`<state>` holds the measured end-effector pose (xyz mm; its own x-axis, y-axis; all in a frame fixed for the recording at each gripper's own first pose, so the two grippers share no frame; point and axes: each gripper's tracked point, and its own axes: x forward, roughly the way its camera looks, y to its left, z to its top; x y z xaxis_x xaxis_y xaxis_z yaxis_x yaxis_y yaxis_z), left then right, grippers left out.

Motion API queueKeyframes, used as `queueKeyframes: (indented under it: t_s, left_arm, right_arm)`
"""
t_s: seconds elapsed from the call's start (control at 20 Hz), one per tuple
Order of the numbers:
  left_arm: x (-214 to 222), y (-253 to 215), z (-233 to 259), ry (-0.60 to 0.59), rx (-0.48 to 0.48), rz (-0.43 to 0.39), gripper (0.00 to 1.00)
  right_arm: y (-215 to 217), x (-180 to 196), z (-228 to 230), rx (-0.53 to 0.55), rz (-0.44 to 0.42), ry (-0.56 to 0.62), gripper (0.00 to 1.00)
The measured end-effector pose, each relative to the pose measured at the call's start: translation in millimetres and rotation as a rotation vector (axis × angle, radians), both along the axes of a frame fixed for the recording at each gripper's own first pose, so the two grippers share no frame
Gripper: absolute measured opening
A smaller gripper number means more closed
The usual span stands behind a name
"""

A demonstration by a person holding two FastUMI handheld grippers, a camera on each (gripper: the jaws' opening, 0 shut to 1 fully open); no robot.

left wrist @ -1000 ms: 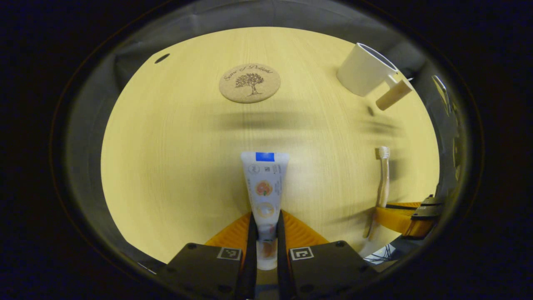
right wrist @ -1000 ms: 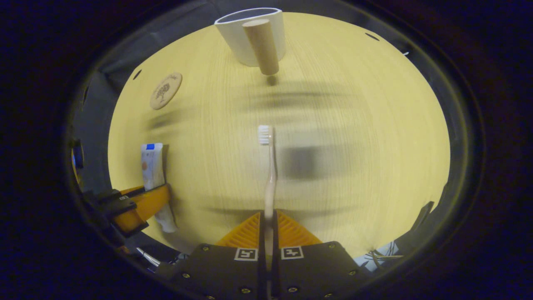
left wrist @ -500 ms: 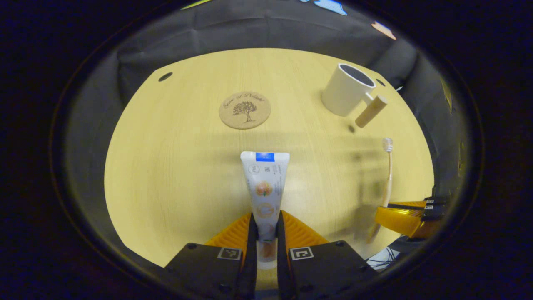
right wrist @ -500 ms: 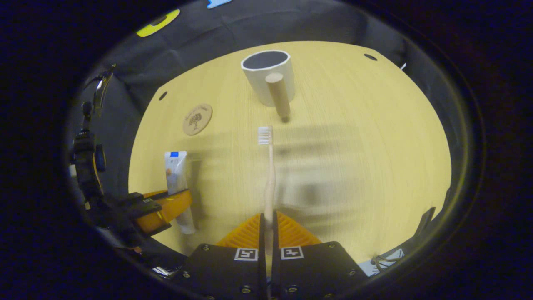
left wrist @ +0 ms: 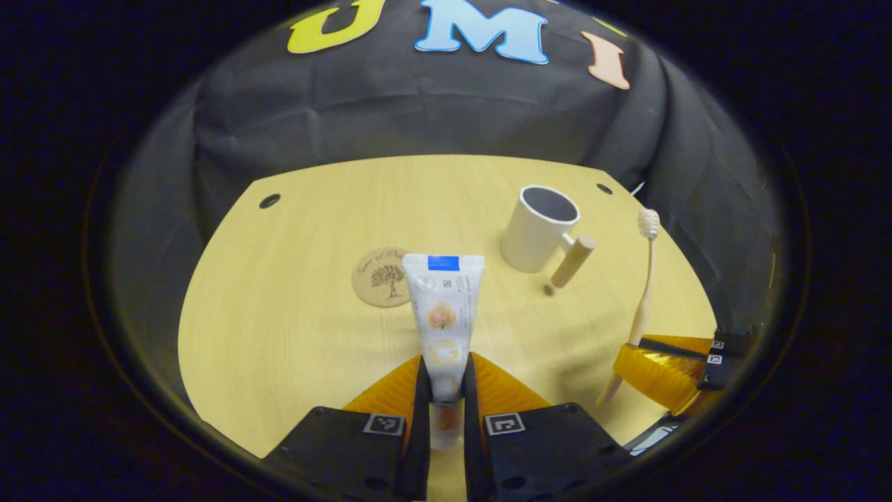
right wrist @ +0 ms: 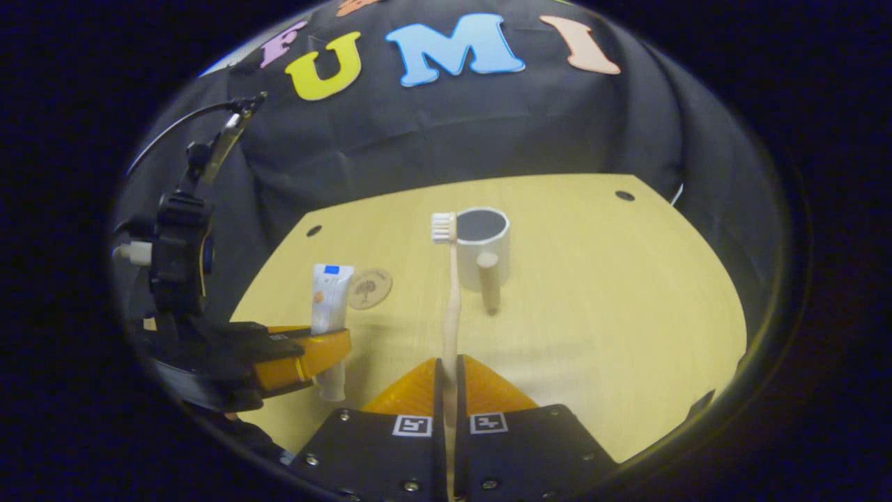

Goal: Put the toothbrush and toothpaste on the desktop into the cup, then pick up the cup and place it on the coaster on the desktop.

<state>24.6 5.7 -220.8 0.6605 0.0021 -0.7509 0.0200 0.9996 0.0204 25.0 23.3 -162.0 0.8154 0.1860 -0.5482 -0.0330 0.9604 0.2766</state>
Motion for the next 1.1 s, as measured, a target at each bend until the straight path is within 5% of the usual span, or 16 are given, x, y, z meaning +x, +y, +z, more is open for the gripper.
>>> queueKeyframes:
  t_s: [0.3, 0.6, 1.1]
  left_arm:
    - [46.6, -14.7, 47.9, -0.218, -0.039, -0.021, 0.29]
    - [95.2, -30.4, 99.9, -0.395, -0.068, -0.052, 0.29]
    - [139.1, -40.8, 131.9, -0.543, -0.107, -0.039, 0.27]
  right_arm:
    - [-17.8, 40.1, 59.0, -0.069, -0.033, -0.288, 0.05]
    - [-39.1, 90.7, 97.0, -0.06, -0.086, -0.455, 0.05]
    - [-53.0, 170.0, 88.7, -0.08, -0.063, -0.532, 0.05]
